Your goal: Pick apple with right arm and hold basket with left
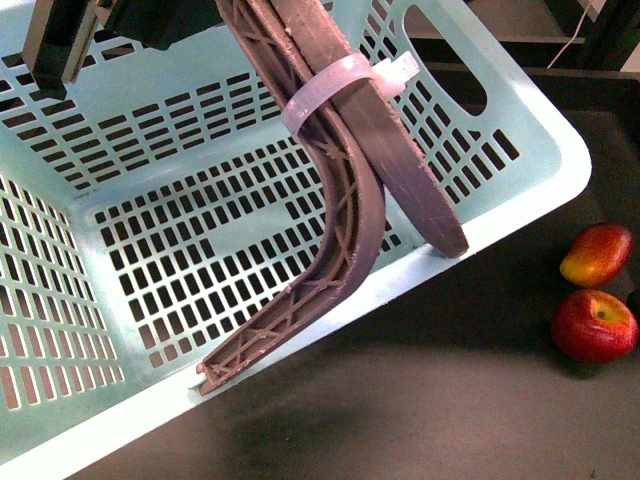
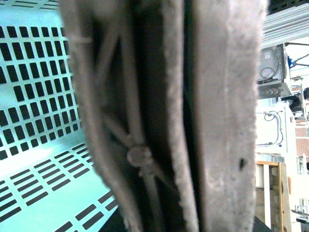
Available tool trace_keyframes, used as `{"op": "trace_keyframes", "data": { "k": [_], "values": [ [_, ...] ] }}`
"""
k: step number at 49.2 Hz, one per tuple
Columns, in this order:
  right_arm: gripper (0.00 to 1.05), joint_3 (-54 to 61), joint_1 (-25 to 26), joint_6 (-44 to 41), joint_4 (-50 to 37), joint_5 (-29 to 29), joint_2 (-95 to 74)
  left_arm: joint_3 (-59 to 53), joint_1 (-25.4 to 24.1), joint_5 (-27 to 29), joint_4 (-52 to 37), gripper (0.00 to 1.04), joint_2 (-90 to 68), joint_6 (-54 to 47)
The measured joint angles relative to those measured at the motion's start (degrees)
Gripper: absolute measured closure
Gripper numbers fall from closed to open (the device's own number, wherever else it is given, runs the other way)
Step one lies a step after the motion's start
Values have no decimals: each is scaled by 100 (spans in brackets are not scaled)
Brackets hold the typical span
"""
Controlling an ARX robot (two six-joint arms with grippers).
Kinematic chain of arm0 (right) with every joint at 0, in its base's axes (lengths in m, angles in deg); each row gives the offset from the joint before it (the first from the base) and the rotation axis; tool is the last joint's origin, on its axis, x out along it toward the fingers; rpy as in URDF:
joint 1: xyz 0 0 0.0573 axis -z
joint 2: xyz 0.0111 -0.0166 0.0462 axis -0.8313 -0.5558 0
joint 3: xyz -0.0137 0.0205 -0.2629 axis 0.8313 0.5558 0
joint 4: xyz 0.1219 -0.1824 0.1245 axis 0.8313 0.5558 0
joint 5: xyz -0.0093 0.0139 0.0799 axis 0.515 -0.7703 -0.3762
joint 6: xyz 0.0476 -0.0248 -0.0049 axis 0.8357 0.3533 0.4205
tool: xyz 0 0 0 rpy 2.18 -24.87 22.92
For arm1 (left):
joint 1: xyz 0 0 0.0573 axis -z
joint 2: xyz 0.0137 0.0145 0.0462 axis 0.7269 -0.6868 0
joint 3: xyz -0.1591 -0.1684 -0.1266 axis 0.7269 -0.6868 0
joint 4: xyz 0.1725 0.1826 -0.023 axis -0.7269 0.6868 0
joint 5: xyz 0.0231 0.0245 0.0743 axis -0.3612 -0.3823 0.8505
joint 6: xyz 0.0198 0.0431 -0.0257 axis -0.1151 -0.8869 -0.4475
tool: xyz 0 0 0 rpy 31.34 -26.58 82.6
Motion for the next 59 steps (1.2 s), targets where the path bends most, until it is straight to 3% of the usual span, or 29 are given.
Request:
{"op": "trace_keyframes", "data": {
  "k": [5,11,16,28,46,59],
  "values": [
    [9,-111,369,308,111,-151,-1008,11,11,-13,0,90,0,-20],
    [9,-111,1019,313,-1102,-710,-2406,11,9,2,0,90,0,-15],
    [9,-114,1250,208,-2168,-942,-3657,13,9,4,0,90,0,-17],
    [9,-417,1104,-35,-4000,-940,-6081,13,9,-2,0,90,-2,-22],
    [9,-990,925,-363,-5283,-957,-8301,13,9,4,0,90,-2,-20],
    [9,-1606,973,-719,-5737,-1014,-9899,13,9,2,0,90,0,-20]
  ]
}}
